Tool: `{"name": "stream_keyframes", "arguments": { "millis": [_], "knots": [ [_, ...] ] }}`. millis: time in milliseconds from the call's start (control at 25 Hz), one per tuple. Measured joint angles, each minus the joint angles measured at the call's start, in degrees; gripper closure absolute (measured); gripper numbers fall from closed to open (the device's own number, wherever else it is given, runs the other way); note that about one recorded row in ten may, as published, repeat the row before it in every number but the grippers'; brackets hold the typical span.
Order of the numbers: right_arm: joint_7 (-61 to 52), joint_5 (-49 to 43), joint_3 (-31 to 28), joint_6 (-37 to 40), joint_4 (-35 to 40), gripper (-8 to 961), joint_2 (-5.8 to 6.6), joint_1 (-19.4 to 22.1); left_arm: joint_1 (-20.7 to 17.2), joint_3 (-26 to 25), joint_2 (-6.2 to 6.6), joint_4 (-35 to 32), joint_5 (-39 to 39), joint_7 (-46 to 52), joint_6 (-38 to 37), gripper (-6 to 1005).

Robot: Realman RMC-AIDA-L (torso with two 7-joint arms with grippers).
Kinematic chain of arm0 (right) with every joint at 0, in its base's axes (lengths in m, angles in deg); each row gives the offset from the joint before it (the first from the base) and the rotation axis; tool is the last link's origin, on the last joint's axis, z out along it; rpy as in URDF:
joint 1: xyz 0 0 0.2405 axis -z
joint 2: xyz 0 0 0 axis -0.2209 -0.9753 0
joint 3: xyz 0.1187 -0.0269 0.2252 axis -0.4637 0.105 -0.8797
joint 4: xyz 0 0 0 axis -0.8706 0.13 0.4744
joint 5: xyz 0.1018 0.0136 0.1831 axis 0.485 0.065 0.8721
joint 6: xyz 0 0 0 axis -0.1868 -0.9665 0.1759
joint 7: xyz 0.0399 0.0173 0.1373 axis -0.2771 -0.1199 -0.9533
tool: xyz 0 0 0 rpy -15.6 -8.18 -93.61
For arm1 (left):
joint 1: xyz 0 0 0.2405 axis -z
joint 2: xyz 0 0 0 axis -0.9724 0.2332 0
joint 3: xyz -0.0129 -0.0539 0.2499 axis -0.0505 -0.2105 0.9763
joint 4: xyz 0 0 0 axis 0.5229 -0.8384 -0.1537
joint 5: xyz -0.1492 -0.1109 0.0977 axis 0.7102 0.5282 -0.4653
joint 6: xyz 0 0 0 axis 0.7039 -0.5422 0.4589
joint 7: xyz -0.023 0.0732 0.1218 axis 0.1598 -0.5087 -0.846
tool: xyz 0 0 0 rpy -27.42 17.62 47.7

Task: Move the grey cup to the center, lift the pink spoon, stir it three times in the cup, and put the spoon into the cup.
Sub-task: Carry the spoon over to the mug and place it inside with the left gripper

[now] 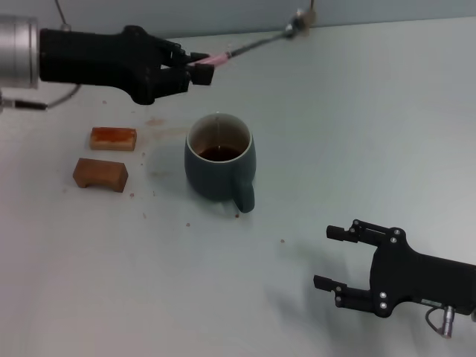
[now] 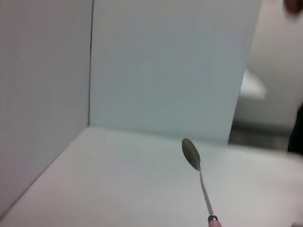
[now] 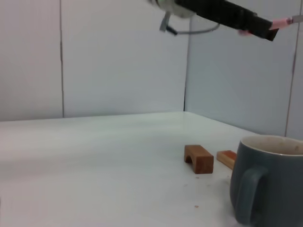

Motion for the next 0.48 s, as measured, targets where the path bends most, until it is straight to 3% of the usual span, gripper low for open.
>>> {"name": "stream_keyframes", "arguments": {
  "millis": [40, 80, 120, 160, 280, 320, 360, 480],
  "knots": [
    [-0.1, 0.1, 0.0, -0.4, -0.2, 221, -0.02, -0.1, 0.0, 4.9, -1.41, -5.4, 2.5, 0.7, -0.8, 848],
    [-0.1, 0.2, 0.0, -0.8, -0.6, 221, -0.02, -0.2, -0.4, 9.1, -2.05, -9.7, 5.3, 1.6, -1.2, 847],
    [-0.1, 0.5, 0.0, -1.4, -1.4, 221, 0.09, -0.3, -2.5, 17.3, -1.62, -15.0, 13.1, 4.8, -1.9, 846],
    [-0.1, 0.5, 0.0, -1.4, -1.4, 221, 0.09, -0.3, -2.5, 17.3, -1.62, -15.0, 13.1, 4.8, -1.9, 845],
    [-0.2, 0.8, 0.0, -1.5, -1.4, 221, 0.12, -0.3, -7.6, 29.8, -1.27, -22.1, 23.6, 10.6, -1.6, 843],
    [-0.2, 0.8, 0.0, -1.5, -1.5, 221, 0.07, -0.3, -11.8, 38.8, -1.35, -29.4, 27.5, 13.6, 0.0, 842],
    [-0.2, 0.8, 0.0, -1.5, -1.6, 221, 0.07, -0.4, -11.8, 38.8, -1.35, -29.4, 27.5, 13.6, 0.0, 841],
    [-0.3, 0.8, 0.0, -1.6, -1.5, 221, 0.07, -0.5, -16.8, 49.5, -1.61, -40.1, 29.5, 17.8, 0.8, 839]
  ]
}}
